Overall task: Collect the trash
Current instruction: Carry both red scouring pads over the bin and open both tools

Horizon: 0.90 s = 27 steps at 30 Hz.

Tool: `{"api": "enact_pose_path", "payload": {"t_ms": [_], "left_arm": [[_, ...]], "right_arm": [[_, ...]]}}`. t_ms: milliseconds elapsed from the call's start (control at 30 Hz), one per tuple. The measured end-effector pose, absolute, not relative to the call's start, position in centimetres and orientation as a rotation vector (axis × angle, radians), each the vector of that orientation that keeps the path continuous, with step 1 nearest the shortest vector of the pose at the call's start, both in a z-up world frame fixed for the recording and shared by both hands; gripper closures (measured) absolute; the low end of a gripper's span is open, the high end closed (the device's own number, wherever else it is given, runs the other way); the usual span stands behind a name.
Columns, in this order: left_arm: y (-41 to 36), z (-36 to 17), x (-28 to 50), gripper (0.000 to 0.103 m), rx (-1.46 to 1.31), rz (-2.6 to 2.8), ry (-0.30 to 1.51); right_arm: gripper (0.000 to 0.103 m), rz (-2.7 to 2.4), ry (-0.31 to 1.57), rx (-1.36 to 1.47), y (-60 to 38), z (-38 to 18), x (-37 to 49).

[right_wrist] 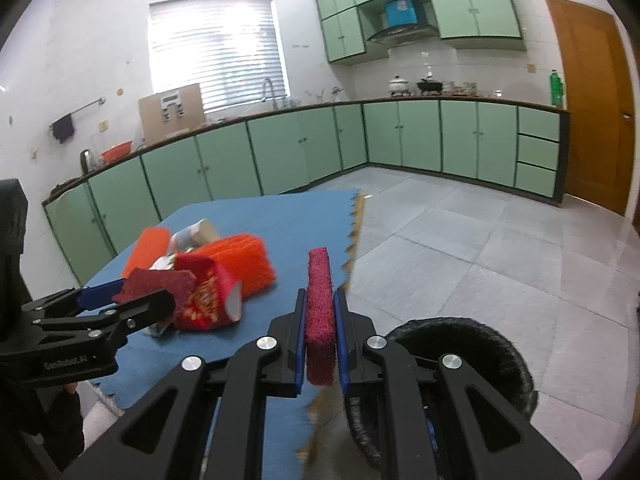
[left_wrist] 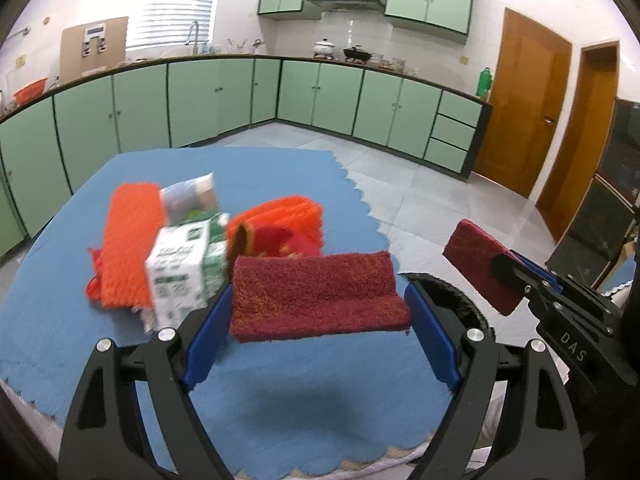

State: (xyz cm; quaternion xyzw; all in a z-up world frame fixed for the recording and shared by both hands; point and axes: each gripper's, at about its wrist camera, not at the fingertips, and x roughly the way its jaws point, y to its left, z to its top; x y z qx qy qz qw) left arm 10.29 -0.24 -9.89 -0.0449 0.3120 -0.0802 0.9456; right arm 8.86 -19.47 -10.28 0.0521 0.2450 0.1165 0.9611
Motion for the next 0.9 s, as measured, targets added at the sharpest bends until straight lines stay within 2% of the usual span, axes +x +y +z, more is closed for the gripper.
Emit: {"api": "enact_pose_path", "payload": {"t_ms": [433, 900], "left_arm": [[-8.4, -9.6, 13.7, 0.021, -0.049, -0.307, 0.602], [-16.6, -12.6, 19.2, 0.021, -0.027, -0.418, 0.629]], "right_arm": [[0.09, 0.079, 0.477, 0.123, -27.2, -9.4, 9.8], [0.091, -0.008, 0.541, 0.162, -32.9, -13.1, 12.1]]}}
